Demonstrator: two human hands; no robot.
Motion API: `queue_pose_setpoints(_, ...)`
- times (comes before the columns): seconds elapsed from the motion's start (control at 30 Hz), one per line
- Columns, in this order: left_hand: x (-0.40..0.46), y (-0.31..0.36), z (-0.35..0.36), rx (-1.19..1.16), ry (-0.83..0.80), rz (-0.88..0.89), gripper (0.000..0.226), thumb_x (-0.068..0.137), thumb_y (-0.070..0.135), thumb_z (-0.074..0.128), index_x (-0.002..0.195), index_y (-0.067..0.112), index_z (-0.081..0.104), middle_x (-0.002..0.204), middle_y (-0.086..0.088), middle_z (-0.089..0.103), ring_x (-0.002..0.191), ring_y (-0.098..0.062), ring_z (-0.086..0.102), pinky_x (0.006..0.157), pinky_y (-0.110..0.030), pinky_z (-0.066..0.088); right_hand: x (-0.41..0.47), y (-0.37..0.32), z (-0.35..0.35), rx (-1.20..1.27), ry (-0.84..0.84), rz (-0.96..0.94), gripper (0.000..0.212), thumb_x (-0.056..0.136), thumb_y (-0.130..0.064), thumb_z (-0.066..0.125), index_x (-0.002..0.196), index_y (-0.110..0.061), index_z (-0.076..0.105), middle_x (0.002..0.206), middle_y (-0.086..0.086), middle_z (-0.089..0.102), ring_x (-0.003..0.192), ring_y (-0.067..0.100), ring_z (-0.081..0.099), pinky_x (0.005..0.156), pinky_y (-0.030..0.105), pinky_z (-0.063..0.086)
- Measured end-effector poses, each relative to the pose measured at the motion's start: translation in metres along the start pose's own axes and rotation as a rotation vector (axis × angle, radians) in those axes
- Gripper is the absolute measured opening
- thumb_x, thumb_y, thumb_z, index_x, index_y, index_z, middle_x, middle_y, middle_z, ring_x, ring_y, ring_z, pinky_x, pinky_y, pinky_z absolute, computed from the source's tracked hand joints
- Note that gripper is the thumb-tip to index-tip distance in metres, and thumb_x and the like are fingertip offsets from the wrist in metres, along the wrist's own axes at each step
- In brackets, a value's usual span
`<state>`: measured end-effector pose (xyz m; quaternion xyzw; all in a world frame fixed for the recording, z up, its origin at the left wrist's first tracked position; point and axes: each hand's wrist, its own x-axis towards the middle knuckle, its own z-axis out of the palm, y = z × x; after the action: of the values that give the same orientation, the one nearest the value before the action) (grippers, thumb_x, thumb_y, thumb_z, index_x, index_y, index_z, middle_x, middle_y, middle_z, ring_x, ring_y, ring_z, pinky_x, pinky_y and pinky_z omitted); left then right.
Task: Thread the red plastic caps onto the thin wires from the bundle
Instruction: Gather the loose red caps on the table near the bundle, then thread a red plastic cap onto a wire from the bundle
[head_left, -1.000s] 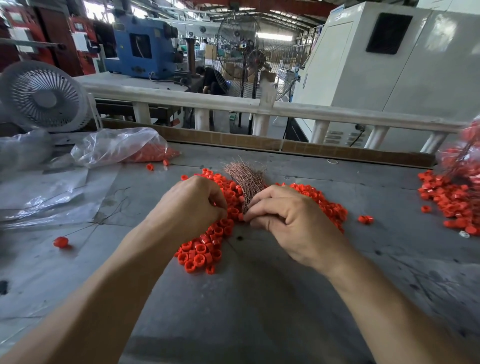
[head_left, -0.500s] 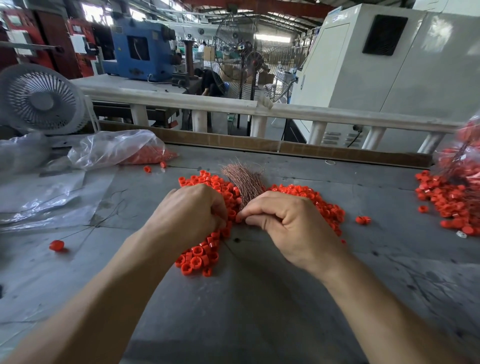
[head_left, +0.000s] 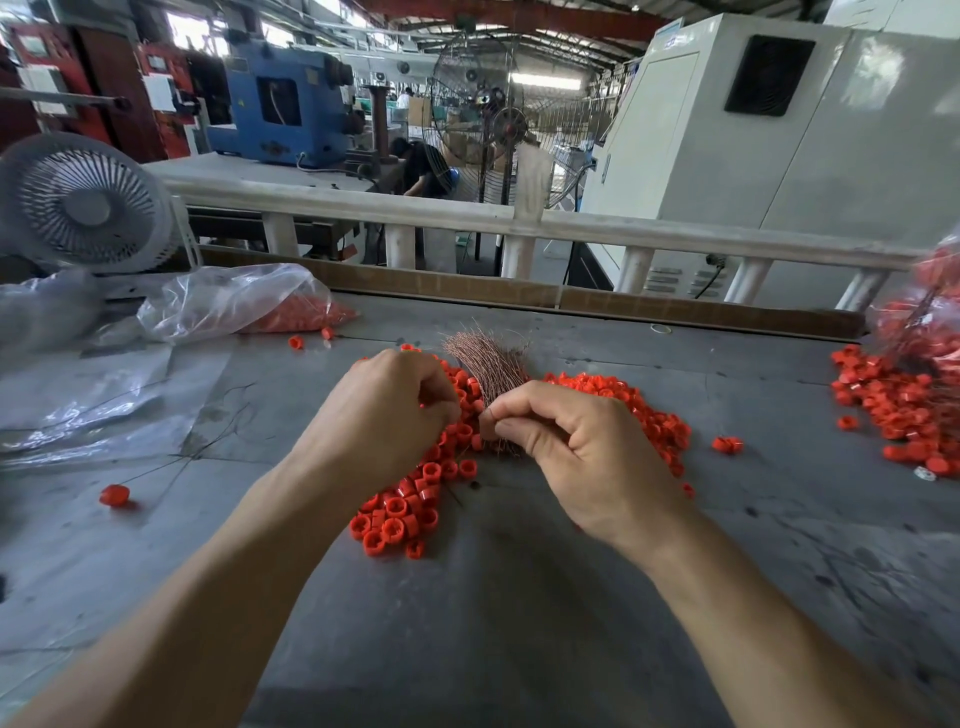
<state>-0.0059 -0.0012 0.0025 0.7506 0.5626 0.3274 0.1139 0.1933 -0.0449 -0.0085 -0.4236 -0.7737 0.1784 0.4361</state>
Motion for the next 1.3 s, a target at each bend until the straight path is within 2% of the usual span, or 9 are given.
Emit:
queue_pose_setpoints(0.1, 0.001, 0.001, 0.0, -0.108, 0.017, -0.026, 0.01, 0.084, 0.022, 0.08, 0.082, 0.03, 0.074, 0.078, 0.013, 0.07, 0.075, -0.002, 0.065, 0.069, -0.026, 0.053, 0.0, -0.001, 0.0, 0.045, 0.006, 0.011, 0.015, 0.098, -0.011, 0.066, 0.102, -0.022, 0.076, 0.091, -0.013, 0.076, 0.092, 0.003, 0.071, 0.082, 0.014, 0.051)
queue_pose_setpoints(0.23, -0.001, 0.007, 0.0, -0.485, 0.044, -0.12, 0.026, 0.083, 0.006, 0.08, 0.1, 0.023, 0.071, 0.086, 0.004, 0.076, 0.076, -0.01, 0.075, 0.075, -0.031, 0.061, -0.001, -0.003, 0.0, 0.098, 0.102, 0.008, 0.015, 0.101, -0.015, 0.063, 0.104, -0.024, 0.075, 0.08, -0.009, 0.073, 0.081, 0.01, 0.071, 0.074, 0.015, 0.051)
queue_pose_setpoints(0.37, -0.004, 0.016, -0.001, -0.778, 0.01, -0.135, 0.024, 0.084, -0.005, 0.077, 0.099, 0.013, 0.074, 0.087, -0.009, 0.077, 0.075, -0.016, 0.076, 0.069, -0.021, 0.059, 0.0, -0.005, -0.001, 0.145, 0.224, 0.011, 0.016, 0.103, -0.015, 0.059, 0.108, -0.024, 0.073, 0.078, -0.006, 0.07, 0.072, 0.017, 0.07, 0.064, 0.031, 0.057)
queue_pose_setpoints(0.47, -0.006, 0.021, -0.002, -0.992, -0.044, -0.161, 0.023, 0.084, -0.011, 0.073, 0.097, 0.008, 0.076, 0.087, -0.012, 0.076, 0.077, -0.018, 0.074, 0.071, -0.021, 0.059, 0.002, -0.006, -0.003, 0.263, 0.316, 0.064, 0.019, 0.104, -0.014, 0.058, 0.105, -0.026, 0.072, 0.077, 0.001, 0.068, 0.06, 0.017, 0.068, 0.05, 0.018, 0.048)
queue_pose_setpoints(0.57, -0.006, 0.022, -0.001, -1.092, -0.081, -0.175, 0.027, 0.084, -0.013, 0.069, 0.099, 0.008, 0.077, 0.09, -0.013, 0.073, 0.083, -0.02, 0.073, 0.076, -0.024, 0.06, 0.003, -0.005, -0.003, 0.338, 0.354, 0.13, 0.023, 0.104, -0.012, 0.057, 0.103, -0.028, 0.073, 0.075, 0.002, 0.066, 0.052, 0.017, 0.06, 0.042, 0.022, 0.044)
queue_pose_setpoints(0.8, -0.008, 0.027, -0.002, -1.197, -0.151, -0.131, 0.03, 0.087, -0.015, 0.063, 0.099, 0.008, 0.077, 0.092, -0.015, 0.068, 0.084, -0.022, 0.07, 0.078, -0.026, 0.061, 0.005, -0.001, -0.006, 0.494, 0.284, 0.292, 0.025, 0.1, -0.005, 0.059, 0.107, -0.023, 0.075, 0.078, 0.003, 0.072, 0.058, 0.013, 0.058, 0.042, 0.027, 0.043)
queue_pose_setpoints(0.97, -0.009, 0.03, -0.002, -1.184, -0.17, -0.094, 0.026, 0.088, -0.011, 0.063, 0.103, 0.007, 0.074, 0.093, -0.014, 0.067, 0.088, -0.024, 0.068, 0.083, -0.031, 0.062, 0.003, -0.002, -0.005, 0.453, 0.303, 0.265, 0.015, 0.097, -0.011, 0.067, 0.093, -0.023, 0.075, 0.078, 0.006, 0.075, 0.055, 0.013, 0.059, 0.041, 0.026, 0.043)
queue_pose_setpoints(1.13, -0.009, 0.029, 0.001, -1.156, -0.18, -0.066, 0.026, 0.089, -0.013, 0.062, 0.103, 0.006, 0.072, 0.089, -0.008, 0.069, 0.087, -0.021, 0.069, 0.082, -0.03, 0.062, 0.002, -0.004, -0.004, 0.377, 0.299, 0.216, 0.006, 0.091, -0.025, 0.07, 0.092, -0.027, 0.075, 0.072, -0.004, 0.072, 0.056, 0.002, 0.058, 0.052, 0.011, 0.042)
queue_pose_setpoints(1.3, -0.008, 0.028, 0.004, -1.121, -0.174, -0.028, 0.024, 0.088, -0.011, 0.066, 0.101, 0.008, 0.072, 0.087, -0.006, 0.07, 0.085, -0.02, 0.068, 0.084, -0.032, 0.061, 0.003, -0.003, -0.001, 0.321, 0.294, 0.186, 0.006, 0.088, -0.028, 0.071, 0.089, -0.024, 0.075, 0.07, -0.012, 0.07, 0.064, 0.001, 0.06, 0.062, 0.012, 0.045)
